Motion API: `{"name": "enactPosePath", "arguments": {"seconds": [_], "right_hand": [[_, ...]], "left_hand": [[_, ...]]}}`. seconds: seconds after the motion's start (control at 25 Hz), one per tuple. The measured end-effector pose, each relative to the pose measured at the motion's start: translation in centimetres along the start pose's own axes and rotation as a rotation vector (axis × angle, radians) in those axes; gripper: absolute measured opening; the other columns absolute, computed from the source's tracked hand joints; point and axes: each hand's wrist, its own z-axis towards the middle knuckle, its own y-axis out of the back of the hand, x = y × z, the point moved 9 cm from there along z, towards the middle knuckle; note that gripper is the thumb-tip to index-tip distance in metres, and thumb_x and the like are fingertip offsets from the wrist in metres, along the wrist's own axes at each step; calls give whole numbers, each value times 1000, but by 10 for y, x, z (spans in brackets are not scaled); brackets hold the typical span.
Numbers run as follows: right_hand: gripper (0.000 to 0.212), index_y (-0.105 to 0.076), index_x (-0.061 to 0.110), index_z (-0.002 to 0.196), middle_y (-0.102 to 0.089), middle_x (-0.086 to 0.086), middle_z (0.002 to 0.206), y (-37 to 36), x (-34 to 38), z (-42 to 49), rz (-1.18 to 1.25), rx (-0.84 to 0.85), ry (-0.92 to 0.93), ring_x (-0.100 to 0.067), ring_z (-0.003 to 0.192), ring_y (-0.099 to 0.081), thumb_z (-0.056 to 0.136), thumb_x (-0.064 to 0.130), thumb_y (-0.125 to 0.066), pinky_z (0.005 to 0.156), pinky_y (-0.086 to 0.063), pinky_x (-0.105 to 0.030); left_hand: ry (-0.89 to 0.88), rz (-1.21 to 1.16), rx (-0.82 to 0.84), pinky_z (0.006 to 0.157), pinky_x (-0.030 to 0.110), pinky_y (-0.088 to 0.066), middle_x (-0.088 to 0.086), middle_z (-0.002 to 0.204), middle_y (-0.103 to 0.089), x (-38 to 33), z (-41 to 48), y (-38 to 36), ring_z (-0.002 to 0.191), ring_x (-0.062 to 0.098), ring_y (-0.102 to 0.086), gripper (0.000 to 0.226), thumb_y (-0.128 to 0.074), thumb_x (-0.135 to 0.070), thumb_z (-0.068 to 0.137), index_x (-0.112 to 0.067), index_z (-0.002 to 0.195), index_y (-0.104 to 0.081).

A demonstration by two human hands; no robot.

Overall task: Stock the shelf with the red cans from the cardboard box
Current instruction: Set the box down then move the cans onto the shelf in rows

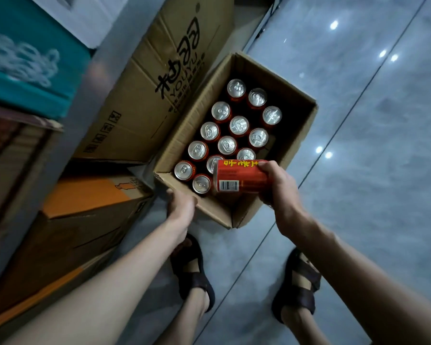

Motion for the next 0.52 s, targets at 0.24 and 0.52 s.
{"name": "enactPosePath", "arguments": {"seconds": [0.24, 0.52], "right_hand": [[26, -71, 19, 99, -70, 11, 74, -6, 131, -132, -163, 183, 238, 1, 63, -63, 77, 33, -66, 50, -43, -10], [55, -61, 17, 121, -71, -11, 113, -36, 307, -365, -5, 366, 371, -27, 105, -68, 72, 32, -80, 92, -54, -44]], "left_hand": [[-533, 67, 576, 88, 16, -51, -9, 126, -57, -123, -200, 31, 112, 7, -60, 82, -81, -21, 67, -33, 136, -37], [-764, 103, 279, 81, 25, -53, 1, 105, -68, -278, -433, 181, 95, 16, -65, 76, -90, -34, 52, -19, 115, -51]]}}
